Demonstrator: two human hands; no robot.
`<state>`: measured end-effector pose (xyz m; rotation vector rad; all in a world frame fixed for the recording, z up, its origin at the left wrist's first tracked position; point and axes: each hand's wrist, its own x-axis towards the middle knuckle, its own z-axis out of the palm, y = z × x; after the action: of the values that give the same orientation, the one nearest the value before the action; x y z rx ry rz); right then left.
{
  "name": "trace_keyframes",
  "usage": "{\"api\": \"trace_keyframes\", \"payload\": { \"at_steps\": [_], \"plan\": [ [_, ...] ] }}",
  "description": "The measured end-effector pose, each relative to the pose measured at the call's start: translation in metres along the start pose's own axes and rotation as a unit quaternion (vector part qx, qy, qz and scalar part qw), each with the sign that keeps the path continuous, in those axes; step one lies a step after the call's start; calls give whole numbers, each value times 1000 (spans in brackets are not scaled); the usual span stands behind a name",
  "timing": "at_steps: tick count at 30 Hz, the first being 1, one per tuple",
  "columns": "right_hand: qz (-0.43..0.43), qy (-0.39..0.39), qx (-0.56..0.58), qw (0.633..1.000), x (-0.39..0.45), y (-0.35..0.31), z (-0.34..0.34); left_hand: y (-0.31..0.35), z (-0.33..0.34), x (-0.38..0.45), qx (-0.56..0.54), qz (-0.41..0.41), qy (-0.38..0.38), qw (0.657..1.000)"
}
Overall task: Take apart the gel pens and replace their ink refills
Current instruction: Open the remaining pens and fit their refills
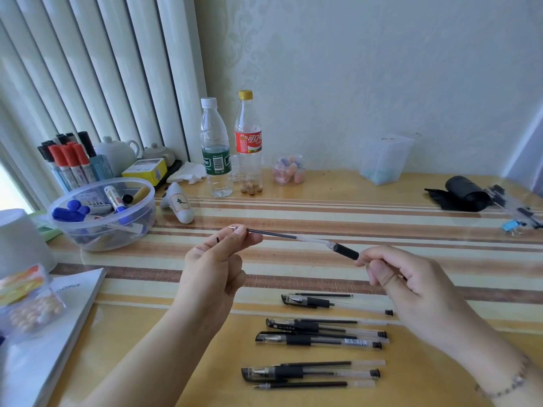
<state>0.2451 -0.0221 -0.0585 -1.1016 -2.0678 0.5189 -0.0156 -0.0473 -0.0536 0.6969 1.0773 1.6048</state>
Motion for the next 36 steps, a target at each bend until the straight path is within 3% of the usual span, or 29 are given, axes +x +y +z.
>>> {"api": "trace_keyframes", "payload": {
  "at_steps": [8, 13, 20, 26, 36],
  "plan": [
    [5, 4, -67, 998, 0, -10, -8, -2, 0, -2, 107, 110, 9, 988],
    [13, -56, -21, 998, -6, -14, 6, -9, 19, -24, 190, 198, -104, 956],
    [14, -68, 113, 991, -12, -27, 22, -10, 24, -29, 210, 178, -160, 948],
    [-11, -54, 23, 998, -12, -20, 15, -2, 20, -27, 150, 135, -147, 968],
    [-26, -27, -73, 997, -10, -20, 5, -3, 25, -29, 202, 126, -172, 956]
  ]
}}
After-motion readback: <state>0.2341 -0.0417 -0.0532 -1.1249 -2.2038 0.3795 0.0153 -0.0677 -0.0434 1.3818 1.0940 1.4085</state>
